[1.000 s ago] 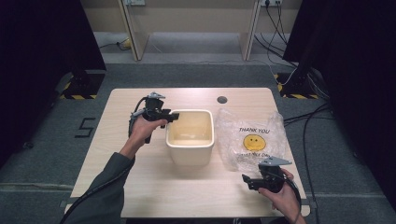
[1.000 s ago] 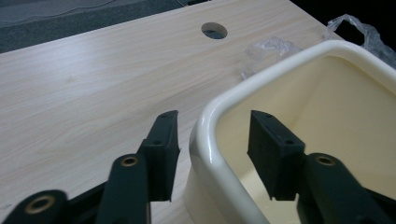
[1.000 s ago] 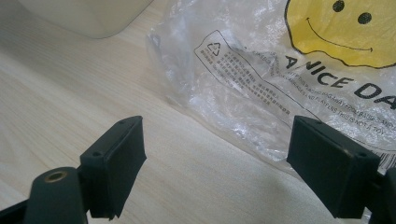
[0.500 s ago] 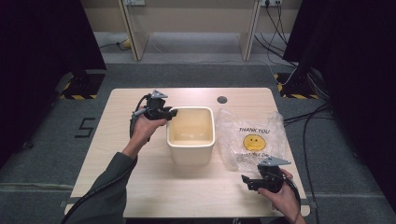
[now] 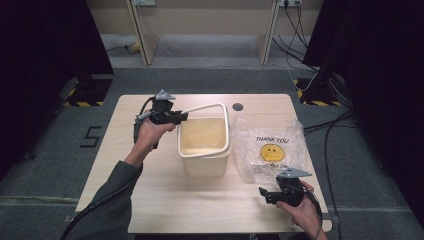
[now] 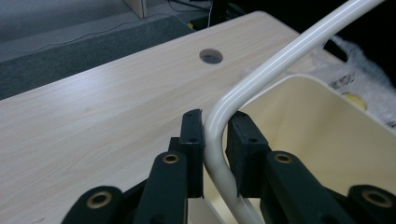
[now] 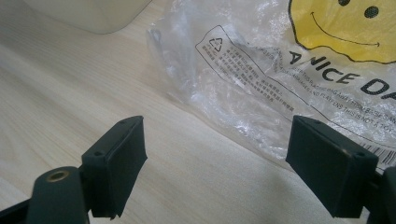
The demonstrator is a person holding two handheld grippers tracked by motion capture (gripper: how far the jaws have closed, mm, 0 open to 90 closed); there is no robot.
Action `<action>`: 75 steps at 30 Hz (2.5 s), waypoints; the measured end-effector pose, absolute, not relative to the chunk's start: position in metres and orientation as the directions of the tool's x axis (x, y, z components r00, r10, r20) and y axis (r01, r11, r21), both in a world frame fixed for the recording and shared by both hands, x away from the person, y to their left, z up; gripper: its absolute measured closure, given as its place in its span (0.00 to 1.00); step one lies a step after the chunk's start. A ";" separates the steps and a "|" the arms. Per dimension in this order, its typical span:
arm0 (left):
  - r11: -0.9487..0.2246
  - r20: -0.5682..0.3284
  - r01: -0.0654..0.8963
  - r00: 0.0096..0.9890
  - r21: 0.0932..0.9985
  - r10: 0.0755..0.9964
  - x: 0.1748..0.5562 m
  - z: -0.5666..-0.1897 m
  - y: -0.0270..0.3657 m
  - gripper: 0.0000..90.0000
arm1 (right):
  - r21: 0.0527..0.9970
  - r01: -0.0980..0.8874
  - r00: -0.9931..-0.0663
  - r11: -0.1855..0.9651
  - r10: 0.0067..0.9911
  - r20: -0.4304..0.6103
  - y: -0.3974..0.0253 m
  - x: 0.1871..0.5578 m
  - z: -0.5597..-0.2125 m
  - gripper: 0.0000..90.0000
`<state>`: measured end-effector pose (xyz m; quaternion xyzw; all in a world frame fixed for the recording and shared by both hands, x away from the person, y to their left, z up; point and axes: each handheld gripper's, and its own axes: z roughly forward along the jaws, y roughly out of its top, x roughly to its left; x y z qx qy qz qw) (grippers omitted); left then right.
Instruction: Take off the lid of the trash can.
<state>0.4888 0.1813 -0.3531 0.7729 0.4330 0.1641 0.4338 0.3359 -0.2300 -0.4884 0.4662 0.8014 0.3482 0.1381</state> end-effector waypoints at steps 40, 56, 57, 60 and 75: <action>-0.232 -0.126 0.616 0.481 0.753 0.867 0.421 -0.393 0.337 0.86 | 0.690 0.655 -0.511 0.308 0.853 0.104 -0.231 0.337 -0.487 0.22; -0.286 -0.050 0.681 0.428 0.674 0.902 0.429 -0.459 0.358 0.86 | 0.688 0.659 -0.507 0.304 0.855 0.108 -0.231 0.338 -0.488 0.22; -0.287 -0.047 0.683 0.426 0.672 0.903 0.429 -0.462 0.357 0.86 | 0.688 0.658 -0.508 0.305 0.855 0.107 -0.231 0.338 -0.488 0.22; -0.326 -0.008 0.688 0.435 0.648 0.901 0.431 -0.471 0.356 0.86 | 0.686 0.661 -0.508 0.306 0.854 0.108 -0.231 0.338 -0.488 0.22; -0.383 0.028 0.686 0.468 0.619 0.883 0.436 -0.492 0.346 0.83 | 0.683 0.661 -0.511 0.311 0.853 0.106 -0.231 0.338 -0.489 0.22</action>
